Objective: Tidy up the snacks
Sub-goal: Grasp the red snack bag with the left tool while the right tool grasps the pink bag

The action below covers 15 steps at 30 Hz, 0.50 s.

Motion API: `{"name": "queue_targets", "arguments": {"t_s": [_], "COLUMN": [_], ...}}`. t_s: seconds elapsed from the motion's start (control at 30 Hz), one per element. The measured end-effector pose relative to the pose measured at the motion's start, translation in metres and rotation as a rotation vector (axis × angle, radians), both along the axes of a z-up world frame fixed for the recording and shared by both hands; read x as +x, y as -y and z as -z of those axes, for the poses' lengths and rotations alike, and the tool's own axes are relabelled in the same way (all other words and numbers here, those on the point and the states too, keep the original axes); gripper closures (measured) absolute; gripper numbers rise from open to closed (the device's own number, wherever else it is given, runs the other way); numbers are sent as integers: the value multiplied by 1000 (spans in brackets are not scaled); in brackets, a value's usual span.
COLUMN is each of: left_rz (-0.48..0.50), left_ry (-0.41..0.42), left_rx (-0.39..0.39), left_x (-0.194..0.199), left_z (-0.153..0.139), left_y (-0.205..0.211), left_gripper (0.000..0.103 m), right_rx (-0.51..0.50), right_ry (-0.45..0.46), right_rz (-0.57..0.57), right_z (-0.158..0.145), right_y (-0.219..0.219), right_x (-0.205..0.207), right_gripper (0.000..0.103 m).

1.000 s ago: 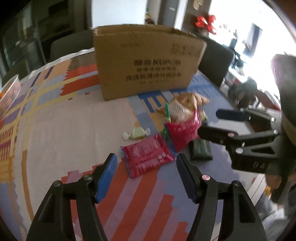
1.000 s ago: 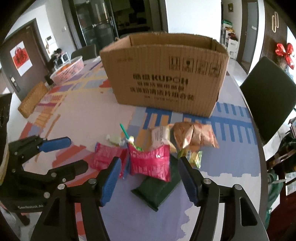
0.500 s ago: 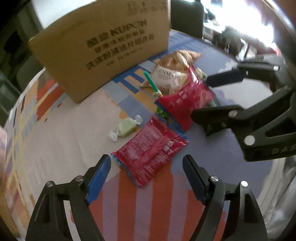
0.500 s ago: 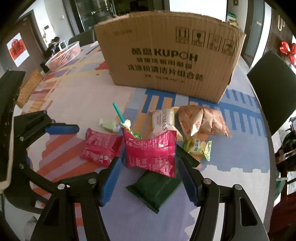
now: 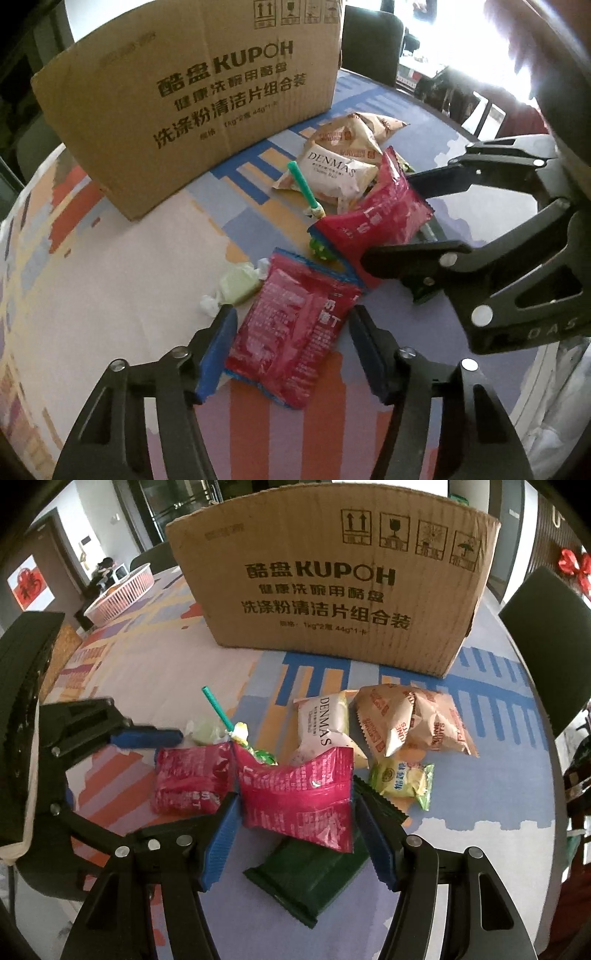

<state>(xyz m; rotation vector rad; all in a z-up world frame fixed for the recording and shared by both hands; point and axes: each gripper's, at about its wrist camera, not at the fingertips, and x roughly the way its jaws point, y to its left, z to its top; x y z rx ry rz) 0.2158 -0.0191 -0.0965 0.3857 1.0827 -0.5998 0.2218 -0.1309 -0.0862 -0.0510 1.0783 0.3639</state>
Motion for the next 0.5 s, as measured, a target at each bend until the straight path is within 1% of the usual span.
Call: {"name": "queue_targets", "arguments": {"t_s": [0.03, 0.1, 0.13, 0.17, 0.2, 0.23, 0.37, 0.4, 0.43, 0.5], "left_rz": [-3, -12, -18, -26, -42, -61, -137, -152, -167, -196], "left_ry": [-3, -4, -3, -4, -2, -2, -11, -10, -11, -17], "left_rx": [-9, -19, -27, -36, -42, -53, -108, -116, -125, -144], "left_x": [-1, -5, -7, -7, -9, -11, -16, -18, -20, -22], "left_z": [-1, -2, -2, -2, -2, -4, -4, -4, -4, -4], "left_y": [-3, -6, -8, -9, -10, -12, -20, -21, -22, -23], "left_gripper": [49, 53, 57, 57, 58, 61, 62, 62, 62, 62], "right_rx": [6, 13, 15, 16, 15, 12, 9, 8, 11, 21], "right_ry": [-2, -1, -1, 2, 8, 12, 33, 39, 42, 42], "right_rz": [-3, -13, -16, -18, -18, -19, -14, -17, -22, -32], "right_z": [1, 2, 2, 3, 3, 3, 4, 4, 4, 4], "right_y": [-1, -3, -4, -4, -4, -4, -3, -3, -3, -4], "right_x": [1, 2, 2, 2, 2, 2, -3, -4, -6, -8], "right_gripper": [39, 39, 39, 39, 41, 46, 48, 51, 57, 59]}}
